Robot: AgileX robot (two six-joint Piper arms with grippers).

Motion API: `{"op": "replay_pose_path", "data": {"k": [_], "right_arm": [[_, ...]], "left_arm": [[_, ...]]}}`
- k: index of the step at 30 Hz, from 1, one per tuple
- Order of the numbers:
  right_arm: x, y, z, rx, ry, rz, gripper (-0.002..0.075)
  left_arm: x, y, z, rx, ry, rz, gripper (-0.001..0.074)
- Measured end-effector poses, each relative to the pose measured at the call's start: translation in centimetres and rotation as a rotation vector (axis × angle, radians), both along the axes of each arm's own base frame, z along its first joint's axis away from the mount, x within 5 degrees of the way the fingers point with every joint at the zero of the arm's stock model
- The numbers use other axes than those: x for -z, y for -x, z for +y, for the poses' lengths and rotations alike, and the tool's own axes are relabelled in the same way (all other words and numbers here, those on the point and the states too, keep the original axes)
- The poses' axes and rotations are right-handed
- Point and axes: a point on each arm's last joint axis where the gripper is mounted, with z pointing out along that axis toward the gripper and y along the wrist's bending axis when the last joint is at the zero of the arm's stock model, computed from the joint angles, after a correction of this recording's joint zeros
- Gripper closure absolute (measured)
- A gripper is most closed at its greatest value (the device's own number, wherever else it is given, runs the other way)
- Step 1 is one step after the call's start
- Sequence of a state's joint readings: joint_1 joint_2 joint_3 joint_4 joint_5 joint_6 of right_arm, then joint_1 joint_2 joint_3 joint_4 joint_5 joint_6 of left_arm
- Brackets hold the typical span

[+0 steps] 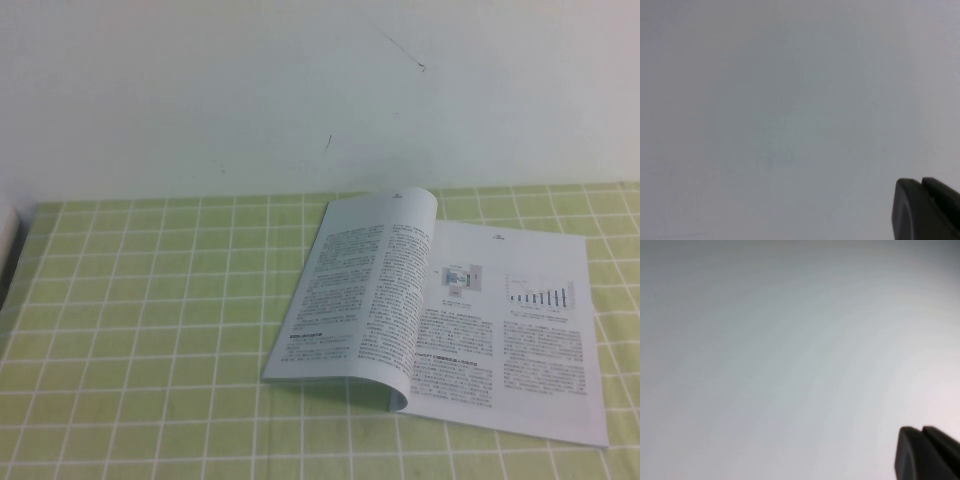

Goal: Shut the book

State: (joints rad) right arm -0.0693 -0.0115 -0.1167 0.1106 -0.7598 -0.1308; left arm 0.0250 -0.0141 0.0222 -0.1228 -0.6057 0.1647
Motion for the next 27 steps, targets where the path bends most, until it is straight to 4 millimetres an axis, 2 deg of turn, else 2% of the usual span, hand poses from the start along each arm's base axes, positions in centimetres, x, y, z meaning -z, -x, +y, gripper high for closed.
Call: {"op": "replay_pose_path", "data": {"k": [4,8,12,15,18,20,22,24,27], "right_arm": [[-3.1,1.3,0.1,0.059,0.051,-0.013,0.0729],[-5.9,2.5,0.5,0.071,0.102,0.081,0.0729],[-8.4,2.5,0.9,0.098,0.200,0.329,0.0729],[-9.7,0.7,0.9,0.073,0.227,0.573,0.0729],[-10.1,-1.8,0.9,0.026,0.229,0.809,0.0729],[-9.6,-3.9,1.0,-0.024,0.217,0.977,0.0729],[-9.1,-5.7,1.1,-0.074,0.218,1.112,0.0729],[-8.0,-7.7,1.4,-0.139,0.235,1.240,0.0729],[-6.6,-10.4,1.9,-0.248,0.250,1.371,0.0729]], "left_arm": [[-0.1,0.1,0.1,0.071,0.105,-0.023,0.0738],[-0.3,-0.1,0.2,0.129,0.211,0.011,0.0738],[-3.4,0.7,0.0,0.209,0.287,0.015,0.0738],[-7.0,1.9,-0.4,0.213,0.221,-0.020,0.0738],[-9.2,1.5,-0.6,0.187,0.166,0.050,0.0738],[-10.2,0.1,-0.6,0.166,0.163,0.205,0.0738],[-10.3,-2.2,-0.5,0.143,0.179,0.414,0.0738],[-10.0,-4.4,-0.4,0.130,0.206,0.598,0.0738],[-8.4,-8.1,-0.5,0.149,0.300,0.827,0.0738]]}}
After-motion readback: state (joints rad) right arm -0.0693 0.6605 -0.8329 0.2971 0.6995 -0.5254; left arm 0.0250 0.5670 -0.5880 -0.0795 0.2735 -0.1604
